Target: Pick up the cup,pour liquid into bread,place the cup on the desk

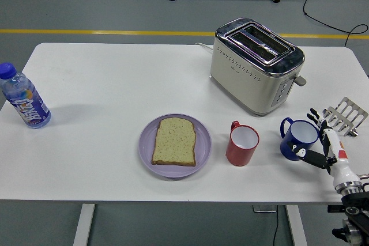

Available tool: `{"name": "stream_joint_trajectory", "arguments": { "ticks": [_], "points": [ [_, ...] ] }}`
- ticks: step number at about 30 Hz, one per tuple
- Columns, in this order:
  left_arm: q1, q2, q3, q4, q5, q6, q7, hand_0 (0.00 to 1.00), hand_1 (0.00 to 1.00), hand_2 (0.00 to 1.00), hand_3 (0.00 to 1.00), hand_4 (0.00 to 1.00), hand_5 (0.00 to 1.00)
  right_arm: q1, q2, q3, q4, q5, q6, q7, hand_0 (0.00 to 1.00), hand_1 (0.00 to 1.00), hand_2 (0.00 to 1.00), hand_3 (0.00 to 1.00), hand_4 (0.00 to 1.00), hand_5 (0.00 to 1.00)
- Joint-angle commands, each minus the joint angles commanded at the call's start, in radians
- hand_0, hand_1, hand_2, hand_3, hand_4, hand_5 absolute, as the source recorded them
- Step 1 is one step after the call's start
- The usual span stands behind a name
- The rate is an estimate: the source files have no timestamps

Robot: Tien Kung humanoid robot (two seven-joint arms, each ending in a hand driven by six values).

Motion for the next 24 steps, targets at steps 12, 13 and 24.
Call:
{"name": "stream_joint_trajectory", "arguments": {
  "ticks": [12,13,24],
  "points": [
    [0.003,0.0,-0.011,0.0,0.016,0.002,0.003,0.69,0.756,0.773,0.611,0.396,0.998,-0.047,-0.027,0.145,0.187,-0.029,0.005,-0.045,0.968,0.804,0.945,0.989,0.926,0.055],
    [0.004,0.001,-0.012,0.0,0.017,0.003,0.003,0.69,0.756,0.773,0.611,0.396,0.998,-0.05,-0.029,0.162,0.207,-0.014,0.011,-0.057,0.968,0.804,0.945,0.989,0.926,0.055],
    [0.007,0.002,-0.012,0.0,0.019,0.002,0.002,0.69,0.756,0.773,0.611,0.396,0.998,-0.066,-0.041,0.241,0.333,0.051,0.031,-0.111,0.961,0.805,0.939,0.97,0.92,0.073]
  ]
}}
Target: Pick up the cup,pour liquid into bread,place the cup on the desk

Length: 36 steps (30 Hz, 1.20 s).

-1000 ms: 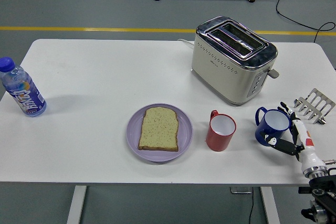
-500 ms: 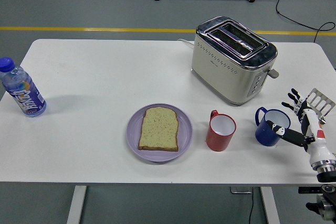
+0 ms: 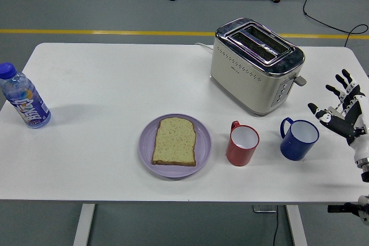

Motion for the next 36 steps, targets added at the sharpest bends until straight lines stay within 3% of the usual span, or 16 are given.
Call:
{"name": "stream_joint_trajectory", "arguments": {
  "ticks": [7,8,13,14,19,20,28,31,32,36],
  "points": [
    [0.001,0.001,0.007,0.0,-0.009,-0.002,-0.003,0.69,0.756,0.773,0.611,0.396,0.998,-0.004,0.006,0.043,0.066,0.117,0.023,-0.077,0.939,0.789,0.917,0.936,0.902,0.082],
    [0.001,0.001,0.008,0.0,-0.012,-0.002,-0.003,0.69,0.756,0.773,0.611,0.396,0.998,-0.005,0.007,0.051,0.073,0.142,0.023,-0.096,0.906,0.729,0.815,0.818,0.796,0.168],
    [0.0,0.001,0.013,-0.001,-0.019,-0.002,-0.005,0.69,0.756,0.773,0.611,0.396,0.998,-0.006,0.012,0.074,0.07,0.195,0.041,-0.12,0.906,0.729,0.815,0.818,0.796,0.168],
    [0.0,0.001,0.013,-0.001,-0.019,-0.002,-0.005,0.69,0.756,0.773,0.611,0.396,0.998,-0.007,0.013,0.075,0.069,0.201,0.042,-0.119,0.828,0.665,0.702,0.705,0.74,0.183],
    [-0.001,0.002,0.02,-0.001,-0.027,-0.003,-0.007,0.69,0.756,0.773,0.611,0.396,0.998,-0.012,0.025,0.092,0.054,0.332,0.069,-0.143,0.828,0.665,0.702,0.705,0.74,0.183],
    [-0.001,0.002,0.02,-0.001,-0.027,-0.003,-0.007,0.69,0.756,0.773,0.611,0.396,0.998,-0.014,0.027,0.096,0.053,0.363,0.074,-0.148,0.7,0.592,0.638,0.59,0.721,0.183],
    [-0.002,0.003,0.021,-0.002,-0.028,-0.004,-0.006,0.69,0.756,0.773,0.611,0.396,0.998,-0.03,0.036,0.165,0.042,0.58,0.123,-0.216,0.656,0.559,0.619,0.579,0.702,0.171],
    [-0.003,0.004,0.02,-0.002,-0.026,-0.003,-0.005,0.69,0.756,0.773,0.611,0.396,0.998,-0.031,0.043,0.186,0.037,0.611,0.134,-0.23,0.656,0.559,0.619,0.579,0.702,0.171],
    [-0.003,0.004,0.019,-0.002,-0.025,-0.003,-0.005,0.69,0.756,0.773,0.611,0.396,0.998,-0.032,0.046,0.195,0.035,0.618,0.135,-0.233,0.575,0.517,0.602,0.576,0.686,0.163],
    [-0.004,0.004,0.02,-0.002,-0.025,-0.003,-0.004,0.69,0.756,0.773,0.611,0.396,0.998,-0.034,0.051,0.215,0.031,0.635,0.15,-0.265,0.575,0.517,0.602,0.576,0.686,0.163]
  ]
}}
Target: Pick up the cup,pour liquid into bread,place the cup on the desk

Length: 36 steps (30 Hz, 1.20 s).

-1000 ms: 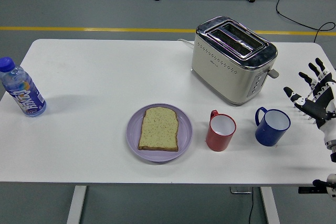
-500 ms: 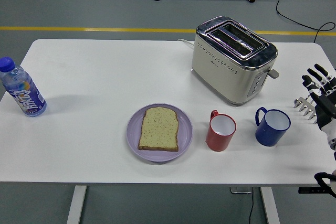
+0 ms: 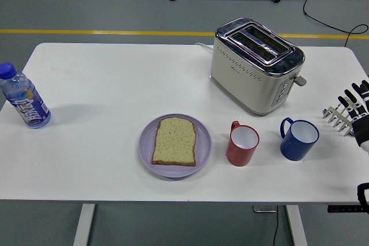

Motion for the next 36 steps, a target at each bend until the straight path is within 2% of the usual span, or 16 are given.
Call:
{"name": "stream_joint_trajectory", "arguments": {
  "ticks": [2,5,13,28,36],
  "points": [
    [-0.001,0.0,0.001,0.0,0.0,0.0,0.0,0.69,0.756,0.773,0.611,0.396,0.998,0.001,0.002,0.005,-0.003,0.003,0.007,-0.023,0.569,0.501,0.596,0.577,0.666,0.202],
    [-0.001,0.0,0.003,0.0,-0.002,0.0,-0.001,0.69,0.756,0.773,0.611,0.396,0.998,0.001,0.007,0.013,-0.012,0.017,0.023,-0.051,0.569,0.501,0.596,0.577,0.666,0.202],
    [-0.004,0.001,0.003,0.0,-0.005,-0.002,-0.002,0.69,0.756,0.773,0.611,0.396,0.998,-0.002,0.018,0.03,-0.028,0.011,0.033,-0.075,0.566,0.486,0.587,0.578,0.663,0.229],
    [-0.003,-0.002,-0.006,0.001,0.004,0.001,0.002,0.69,0.756,0.773,0.611,0.396,0.998,-0.009,0.029,0.058,-0.053,-0.001,0.024,-0.097,0.559,0.48,0.581,0.576,0.643,0.26],
    [-0.002,-0.002,-0.017,0.0,0.025,0.004,0.007,0.69,0.756,0.773,0.611,0.396,0.998,-0.011,0.03,0.083,-0.063,-0.037,0.028,-0.163,0.559,0.476,0.581,0.577,0.639,0.254]
  ]
}}
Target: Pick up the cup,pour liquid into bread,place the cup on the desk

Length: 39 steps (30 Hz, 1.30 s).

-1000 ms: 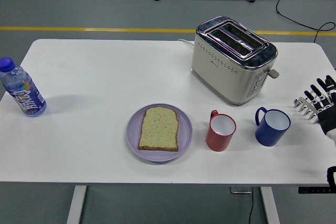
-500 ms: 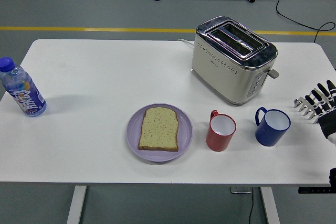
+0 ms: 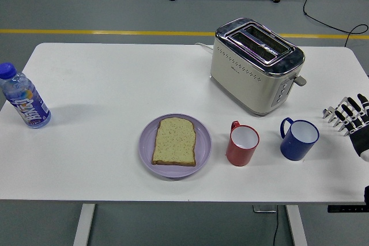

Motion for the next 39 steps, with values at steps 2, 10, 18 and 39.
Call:
{"name": "stream_joint_trajectory", "arguments": {
  "ticks": [2,10,18,39],
  "points": [
    [0.001,0.0,-0.003,0.0,0.006,0.001,0.001,0.69,0.756,0.773,0.611,0.396,0.998,0.001,0.0,0.006,-0.003,-0.008,0.002,-0.009,0.558,0.475,0.579,0.578,0.634,0.265],
    [0.006,-0.002,-0.016,0.0,0.026,0.003,0.007,0.69,0.756,0.773,0.611,0.396,0.998,-0.001,0.002,0.026,-0.019,-0.036,0.037,-0.045,0.559,0.475,0.579,0.579,0.622,0.27],
    [0.009,-0.002,-0.023,0.0,0.039,0.003,0.011,0.69,0.756,0.773,0.611,0.396,0.998,-0.004,0.001,0.03,-0.031,-0.052,0.061,-0.057,0.56,0.475,0.577,0.58,0.62,0.272],
    [0.004,0.003,0.009,-0.001,-0.015,0.001,-0.006,0.69,0.756,0.773,0.611,0.396,0.998,0.009,0.006,0.002,-0.045,0.109,0.07,-0.06,0.559,0.476,0.583,0.581,0.609,0.257]
  ]
}}
